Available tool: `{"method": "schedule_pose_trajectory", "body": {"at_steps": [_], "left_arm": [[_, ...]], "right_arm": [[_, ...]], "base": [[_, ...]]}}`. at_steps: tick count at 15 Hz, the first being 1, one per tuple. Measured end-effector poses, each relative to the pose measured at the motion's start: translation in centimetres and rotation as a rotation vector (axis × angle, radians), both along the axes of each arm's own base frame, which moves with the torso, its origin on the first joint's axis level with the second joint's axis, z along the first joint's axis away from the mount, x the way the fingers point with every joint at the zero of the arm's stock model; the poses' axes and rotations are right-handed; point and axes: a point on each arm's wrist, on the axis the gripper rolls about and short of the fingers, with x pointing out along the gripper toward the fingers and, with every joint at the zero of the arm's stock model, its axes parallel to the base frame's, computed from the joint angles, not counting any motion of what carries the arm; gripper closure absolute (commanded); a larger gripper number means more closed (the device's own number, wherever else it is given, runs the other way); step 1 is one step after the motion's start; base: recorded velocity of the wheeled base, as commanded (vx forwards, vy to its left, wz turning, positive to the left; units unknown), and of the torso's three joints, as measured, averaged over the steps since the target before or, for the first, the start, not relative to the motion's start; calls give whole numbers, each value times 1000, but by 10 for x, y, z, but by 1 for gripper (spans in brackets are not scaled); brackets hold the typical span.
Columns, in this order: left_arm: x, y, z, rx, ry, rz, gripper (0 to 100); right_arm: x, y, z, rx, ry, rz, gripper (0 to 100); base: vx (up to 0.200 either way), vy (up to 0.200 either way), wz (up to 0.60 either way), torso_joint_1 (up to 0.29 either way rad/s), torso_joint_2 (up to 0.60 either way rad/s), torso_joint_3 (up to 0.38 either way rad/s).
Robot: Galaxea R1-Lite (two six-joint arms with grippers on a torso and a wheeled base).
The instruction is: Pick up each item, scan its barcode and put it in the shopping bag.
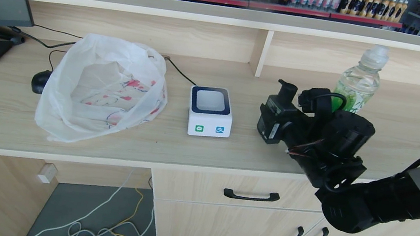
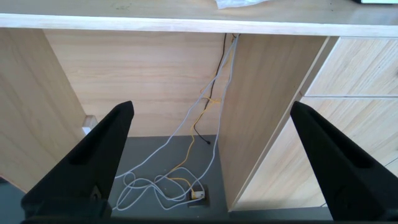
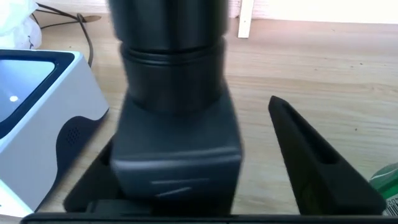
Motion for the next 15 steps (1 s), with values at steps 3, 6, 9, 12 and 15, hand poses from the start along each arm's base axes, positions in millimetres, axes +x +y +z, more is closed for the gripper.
{"method": "schedule_pose_trajectory", "body": {"at_steps": [3, 6, 9, 12, 15], "left_arm": [[0, 0, 0, 0, 0, 0, 0], [0, 0, 0, 0, 0, 0, 0], [0, 0, 0, 0, 0, 0, 0], [0, 0, 0, 0, 0, 0, 0], [0, 0, 0, 0, 0, 0, 0]], "right_arm": [[0, 0, -1, -1, 3, 1, 100], [0, 0, -1, -1, 3, 1, 100], [-1, 0, -1, -1, 2, 0, 100], [-2, 0, 1, 1, 0, 0, 100], [-6, -3, 6, 16, -3, -32, 100]], "base": [[0, 0, 0, 0, 0, 0], [0, 0, 0, 0, 0, 0], [0, 0, 0, 0, 0, 0], [0, 0, 0, 0, 0, 0], [0, 0, 0, 0, 0, 0]]}}
